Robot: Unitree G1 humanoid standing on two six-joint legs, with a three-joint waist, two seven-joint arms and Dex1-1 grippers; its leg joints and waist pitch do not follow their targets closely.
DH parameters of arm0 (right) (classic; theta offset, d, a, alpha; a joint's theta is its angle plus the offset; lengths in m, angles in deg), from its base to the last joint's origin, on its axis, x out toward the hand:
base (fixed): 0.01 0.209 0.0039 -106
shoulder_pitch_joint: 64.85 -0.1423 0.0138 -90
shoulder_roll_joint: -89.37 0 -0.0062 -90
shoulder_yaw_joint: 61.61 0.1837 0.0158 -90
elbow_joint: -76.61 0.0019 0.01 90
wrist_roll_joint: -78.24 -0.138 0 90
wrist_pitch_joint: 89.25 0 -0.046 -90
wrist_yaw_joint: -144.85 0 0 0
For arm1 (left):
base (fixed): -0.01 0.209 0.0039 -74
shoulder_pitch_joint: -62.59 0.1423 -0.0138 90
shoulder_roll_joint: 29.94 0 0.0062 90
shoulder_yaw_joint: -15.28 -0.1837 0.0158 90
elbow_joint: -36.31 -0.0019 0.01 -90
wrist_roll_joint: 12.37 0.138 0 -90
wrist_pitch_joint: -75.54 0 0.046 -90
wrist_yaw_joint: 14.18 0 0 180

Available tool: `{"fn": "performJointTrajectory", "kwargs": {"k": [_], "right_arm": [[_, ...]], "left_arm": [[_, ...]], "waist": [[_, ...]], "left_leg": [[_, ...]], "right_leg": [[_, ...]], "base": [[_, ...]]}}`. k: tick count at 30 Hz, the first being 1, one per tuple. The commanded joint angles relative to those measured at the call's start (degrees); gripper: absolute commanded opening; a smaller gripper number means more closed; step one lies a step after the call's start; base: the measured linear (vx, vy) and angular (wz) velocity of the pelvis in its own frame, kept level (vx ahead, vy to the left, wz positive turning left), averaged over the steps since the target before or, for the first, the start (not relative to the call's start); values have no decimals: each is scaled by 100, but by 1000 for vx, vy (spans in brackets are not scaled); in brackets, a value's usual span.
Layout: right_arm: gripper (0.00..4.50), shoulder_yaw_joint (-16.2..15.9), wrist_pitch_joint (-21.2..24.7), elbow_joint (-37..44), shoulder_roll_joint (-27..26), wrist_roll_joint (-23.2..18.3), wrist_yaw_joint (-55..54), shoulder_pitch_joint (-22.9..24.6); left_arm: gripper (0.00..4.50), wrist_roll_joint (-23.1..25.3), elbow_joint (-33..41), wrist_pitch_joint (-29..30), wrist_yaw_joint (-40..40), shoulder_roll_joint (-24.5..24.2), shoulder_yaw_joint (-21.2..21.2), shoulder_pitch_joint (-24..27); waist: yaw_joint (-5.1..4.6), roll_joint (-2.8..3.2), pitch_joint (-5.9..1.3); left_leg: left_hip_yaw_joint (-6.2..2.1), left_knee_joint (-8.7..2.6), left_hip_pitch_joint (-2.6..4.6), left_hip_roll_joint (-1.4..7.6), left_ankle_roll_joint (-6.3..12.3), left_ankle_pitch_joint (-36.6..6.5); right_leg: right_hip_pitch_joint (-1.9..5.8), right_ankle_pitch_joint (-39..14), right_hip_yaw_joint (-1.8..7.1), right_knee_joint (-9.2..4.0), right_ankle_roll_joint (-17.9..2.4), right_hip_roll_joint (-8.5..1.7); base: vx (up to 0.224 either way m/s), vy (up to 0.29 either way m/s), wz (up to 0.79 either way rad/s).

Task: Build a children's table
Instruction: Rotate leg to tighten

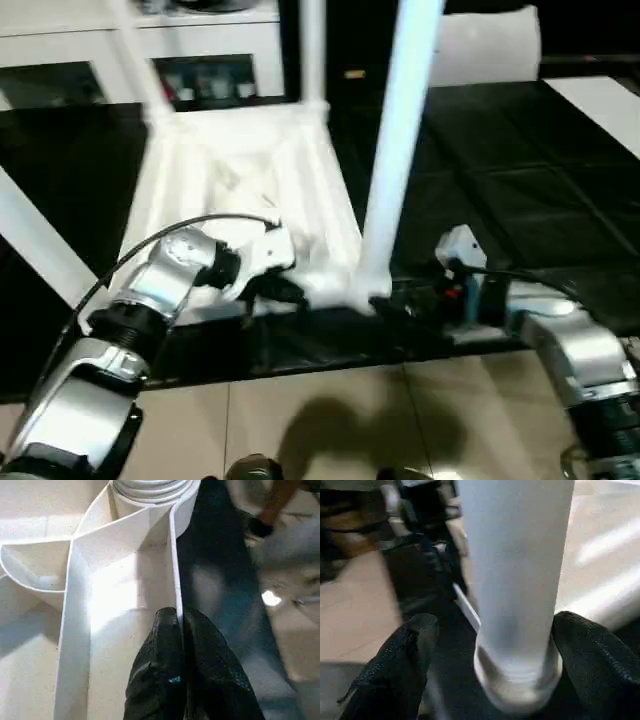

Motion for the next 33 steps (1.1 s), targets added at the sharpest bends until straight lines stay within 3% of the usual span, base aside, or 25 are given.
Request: {"fn": "performJointTrajectory", "kwargs": {"k": [1, 10, 12, 17, 22, 28, 30, 32, 33], "right_arm": [[362, -91, 77, 19, 54, -138, 267, -115], [307, -361, 311, -60, 258, -262, 979, -274], [274, -395, 330, -59, 233, -274, 987, -264], [228, -333, 486, -37, 114, -423, 930, -246], [215, -301, 595, 78, 19, -505, 825, -166], [214, -58, 676, 229, -424, -530, -2, 39], [214, -16, 585, 203, -735, -217, -745, 64], [214, 52, 604, 148, -982, -92, -1250, 38], [213, 102, 628, 110, -1147, -21, -1576, 13]], "left_arm": [[0, -132, 128, -256, 422, 90, -192, -157], [0, -63, 75, -357, 793, -5, -285, -236], [0, -58, 45, -379, 800, -16, -270, -245], [0, -22, -47, -407, 814, -31, -258, -294], [0, 26, -27, -350, 707, -36, -254, -297], [0, 33, 138, 464, -109, 152, 16, -316], [0, -70, 248, 978, -700, 411, 267, -372], [0, -93, 284, 1266, -1129, 593, 408, -406], [0, -102, 300, 1452, -1411, 709, 497, -431]], "waist": [[-40, -24, -428], [5, -67, -431], [4, -65, -436], [20, -54, -452], [19, -59, -444], [-21, -70, -398], [-87, -51, -381], [-130, -84, -373], [-200, -82, -367]], "left_leg": [[-40, -435, 222, 300, 175, -1833], [-55, -447, 178, 288, 129, -1711], [-54, -443, 176, 289, 125, -1681], [-53, -438, 173, 290, 140, -1598], [-58, -449, 177, 291, 100, -1675], [-76, -470, 204, 271, -43, -1977], [-93, -469, 214, 254, -119, -2129], [-108, -476, 200, 237, -133, -2173], [-112, -467, 210, 217, -169, -2215]], "right_leg": [[228, -1739, 229, -346, -1329, -315], [268, -2036, 227, -357, -1181, -358], [266, -2037, 225, -358, -1166, -354], [270, -1896, 218, -340, -1210, -345], [272, -1987, 216, -345, -1194, -350], [233, -2589, 214, -406, -1025, -362], [213, -2918, 205, -440, -920, -367], [223, -3102, 183, -477, -814, -360], [200, -3302, 171, -510, -718, -357]], "base": [[0, 0, 0], [0, 0, 0], [0, 0, 0], [0, 0, 0], [0, 0, 0], [0, 0, 0], [0, 0, 0], [0, 0, 0], [0, 0, 0]]}}
